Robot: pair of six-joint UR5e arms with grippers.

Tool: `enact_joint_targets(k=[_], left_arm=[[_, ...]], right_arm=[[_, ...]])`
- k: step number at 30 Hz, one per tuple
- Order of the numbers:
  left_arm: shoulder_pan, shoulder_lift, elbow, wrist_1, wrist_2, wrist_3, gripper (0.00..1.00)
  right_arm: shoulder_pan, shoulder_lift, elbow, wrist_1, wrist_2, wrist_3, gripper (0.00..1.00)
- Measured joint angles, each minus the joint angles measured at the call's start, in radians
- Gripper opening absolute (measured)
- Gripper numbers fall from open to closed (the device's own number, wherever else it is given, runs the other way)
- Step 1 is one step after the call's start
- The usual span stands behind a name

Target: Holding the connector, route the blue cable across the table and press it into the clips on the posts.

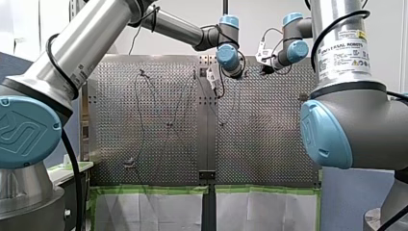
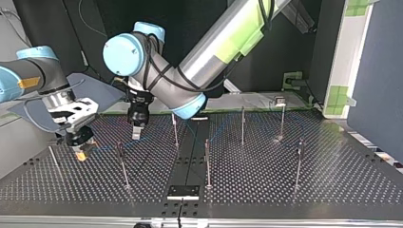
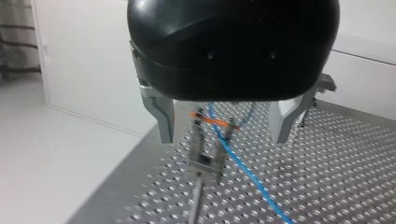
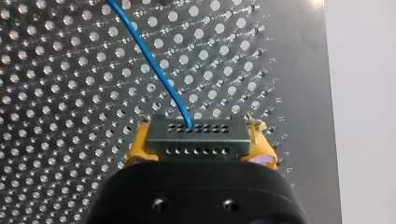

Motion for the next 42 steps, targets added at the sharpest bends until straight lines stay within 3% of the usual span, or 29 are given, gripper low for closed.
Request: enact_joint_targets(k=[8,18,23,29,42], left_arm=[[0.007,0.071,-0.071,0.071,-0.006,-0.013,1.00],[-0.038,0.160,-0.160,0.161,-0.062,-0.073,1.00],[-0.043,0.198,-0.205,0.205,-0.060,-0.059,1.00],[-0.039,0.165,-0.264,0.263,-0.058,-0.056,1.00],[-0.053,0.047,-0.384,0.384,-0.112,-0.061,1.00]], right_arm=[[0.002,0.000,0.000,0.000,0.000,0.000,0.00],[0.014,0.000,0.000,0.003,-0.002,0.000,0.00],[0.018,0.000,0.000,0.003,-0.002,-0.002,0.00],[0.021,0.000,0.000,0.004,-0.002,-0.004,0.00],[0.022,0.001,0.000,0.003,0.001,-0.007,0.00]])
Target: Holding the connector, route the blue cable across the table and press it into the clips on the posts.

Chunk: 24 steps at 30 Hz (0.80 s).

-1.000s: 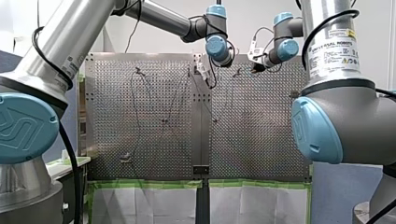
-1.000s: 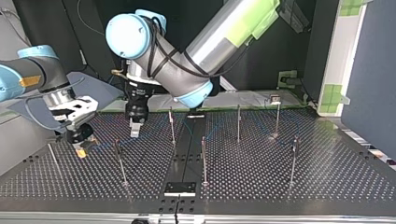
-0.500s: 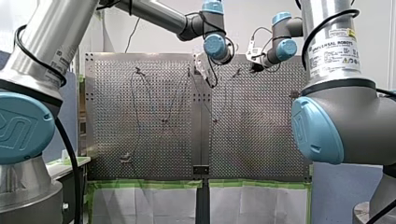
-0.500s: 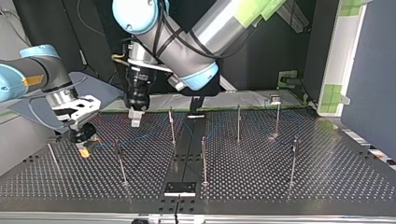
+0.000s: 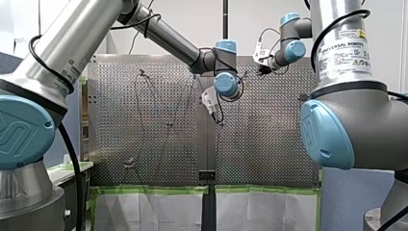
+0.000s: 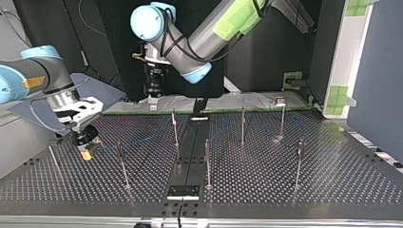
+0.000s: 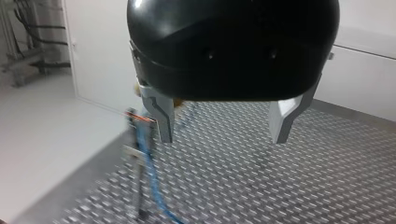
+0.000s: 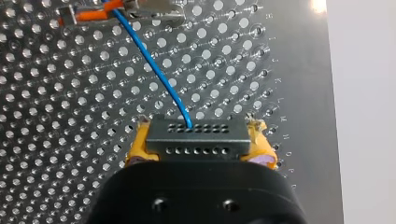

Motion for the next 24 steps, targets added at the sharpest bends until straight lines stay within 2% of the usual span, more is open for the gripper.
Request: enact_joint_targets(k=[6,14,24], left_arm=[[-0.006,-0.029,-0.055,0.055,-0.011,-0.014,1.00],[-0.020,-0.030,-0.126,0.126,-0.062,-0.055,1.00],[-0.024,-0.029,-0.225,0.224,-0.068,-0.036,1.00]], right_arm=[[0.000,0.001,0.000,0.000,0.000,-0.001,0.00],[0.001,0.002,0.000,0.000,0.001,-0.002,0.00],[0.000,0.003,0.000,0.000,0.000,-0.002,0.00]])
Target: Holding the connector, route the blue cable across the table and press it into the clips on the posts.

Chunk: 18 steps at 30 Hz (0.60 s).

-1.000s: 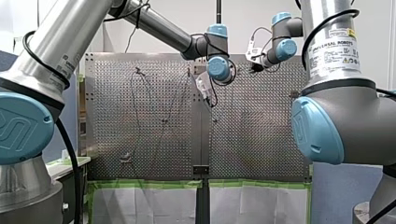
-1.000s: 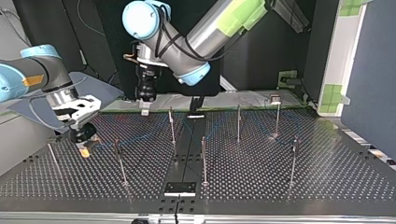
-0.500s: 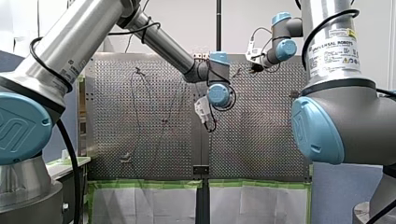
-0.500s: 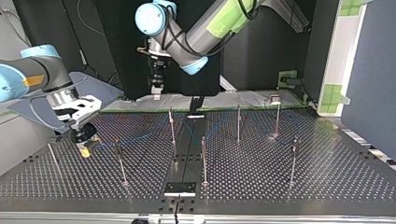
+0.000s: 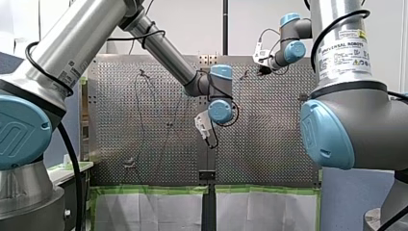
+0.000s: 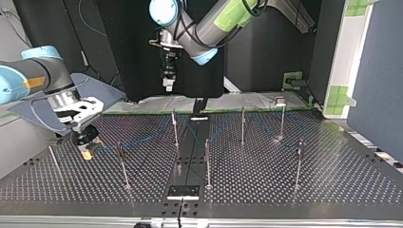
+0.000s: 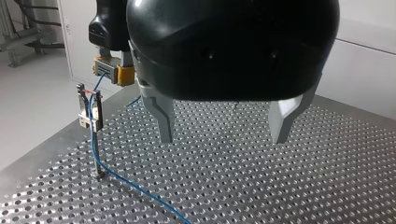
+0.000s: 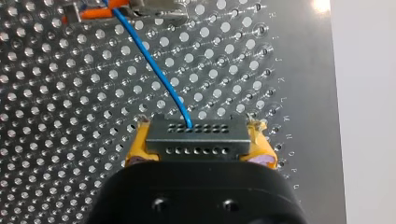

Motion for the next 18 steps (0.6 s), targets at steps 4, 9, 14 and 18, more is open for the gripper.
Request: enact_joint_targets(k=[4,9,14,18], left_arm=[[0.000,0.000,-0.034,0.034,-0.003,0.006,1.00],[0.000,0.000,-0.082,0.082,-0.003,0.012,1.00],[0.003,0.000,-0.125,0.125,-0.001,0.017,1.00],[0.005,0.000,-0.159,0.159,0.000,0.018,1.00]], right_arm=[[0.000,0.001,0.000,0.000,0.000,0.000,0.00],[0.000,0.001,0.000,0.001,0.000,0.000,0.00],[0.000,0.002,0.001,0.001,0.000,0.000,0.00],[0.000,0.002,0.001,0.001,0.001,-0.002,0.00]])
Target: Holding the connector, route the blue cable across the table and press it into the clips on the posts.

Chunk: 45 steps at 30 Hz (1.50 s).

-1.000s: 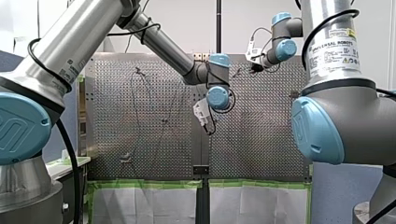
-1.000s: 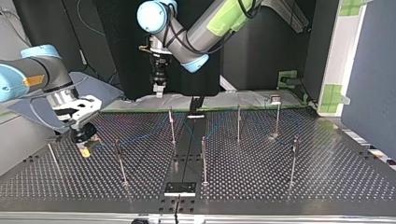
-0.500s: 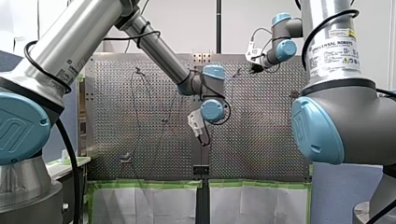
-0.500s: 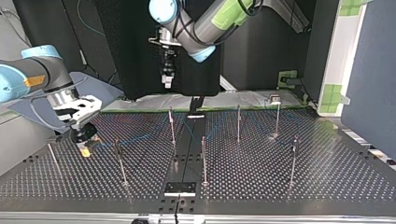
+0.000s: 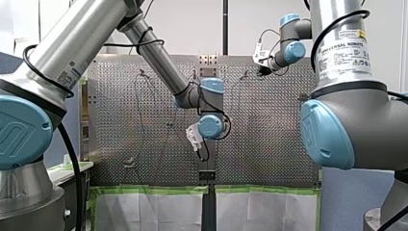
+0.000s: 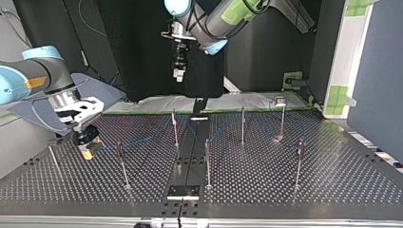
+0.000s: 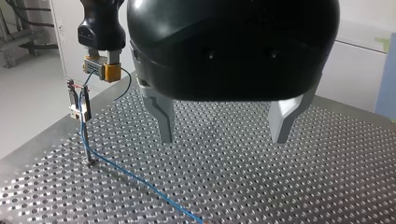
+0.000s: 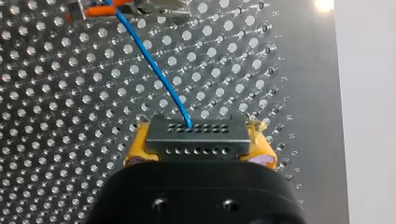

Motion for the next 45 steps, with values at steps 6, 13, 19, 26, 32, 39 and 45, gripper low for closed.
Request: enact_joint_targets(k=[6,13,19,26,32,39,45], left_arm=[[0.020,-0.001,-0.052,0.052,0.009,-0.001,1.00],[0.075,-0.002,-0.111,0.111,0.011,0.037,1.00],[0.126,-0.002,-0.162,0.162,0.013,0.073,1.00],[0.181,-0.001,-0.217,0.217,0.014,0.078,1.00],[0.224,-0.001,-0.268,0.268,0.013,0.079,1.00],[0.234,-0.008,-0.328,0.328,0.014,0.082,1.00],[0.226,-0.010,-0.368,0.368,0.016,0.086,1.00]], right_arm=[[0.000,0.001,0.000,0.001,-0.001,-0.001,0.00],[0.000,0.001,0.000,0.001,-0.001,-0.001,0.00],[-0.001,0.001,0.003,0.001,0.001,-0.001,0.00],[0.000,0.001,0.004,0.000,0.001,-0.003,0.00],[0.000,0.001,0.004,0.001,0.002,-0.004,0.00],[0.000,0.001,0.005,0.001,0.002,-0.003,0.00],[0.001,0.001,0.005,0.000,0.003,-0.004,0.00]])
